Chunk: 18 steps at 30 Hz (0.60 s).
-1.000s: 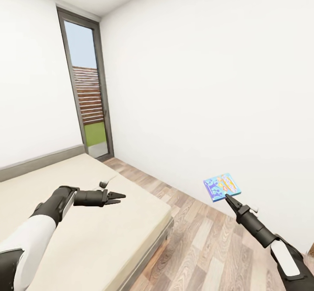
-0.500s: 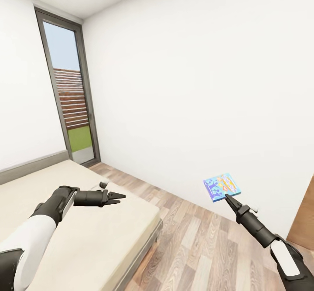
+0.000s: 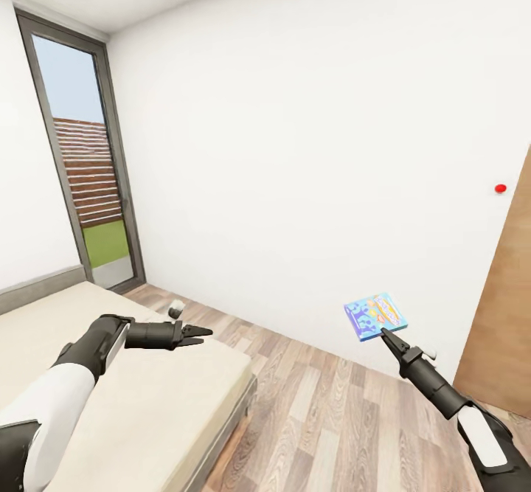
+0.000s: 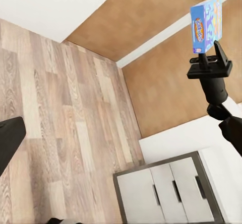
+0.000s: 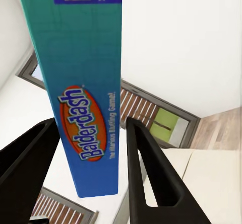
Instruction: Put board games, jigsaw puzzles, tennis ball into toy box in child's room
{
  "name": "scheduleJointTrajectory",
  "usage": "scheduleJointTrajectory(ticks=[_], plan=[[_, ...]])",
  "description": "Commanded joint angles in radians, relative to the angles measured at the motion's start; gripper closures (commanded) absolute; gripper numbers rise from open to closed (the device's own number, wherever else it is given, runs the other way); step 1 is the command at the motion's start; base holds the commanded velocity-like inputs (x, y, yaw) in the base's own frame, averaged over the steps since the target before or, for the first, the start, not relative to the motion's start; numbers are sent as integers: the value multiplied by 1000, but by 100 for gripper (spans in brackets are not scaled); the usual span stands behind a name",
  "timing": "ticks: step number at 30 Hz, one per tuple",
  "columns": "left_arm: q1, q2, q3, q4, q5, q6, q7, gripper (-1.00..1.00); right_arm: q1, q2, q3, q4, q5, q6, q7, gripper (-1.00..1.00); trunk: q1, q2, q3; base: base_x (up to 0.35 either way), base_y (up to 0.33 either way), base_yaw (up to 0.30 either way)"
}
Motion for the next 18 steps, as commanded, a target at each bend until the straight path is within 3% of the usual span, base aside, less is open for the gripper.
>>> scheduleJointTrajectory(ticks=[1,18], plan=[[0,0,6,-1,-11,11,-8,-100,-1,0,-1,1,-6,7,1,100,0,-1,1,0,0,-217],[0,0,7,-1,-11,11,-7,-100,-1,1,-1,1,-5,7,-2,100,0,-1,22,0,0,-217]])
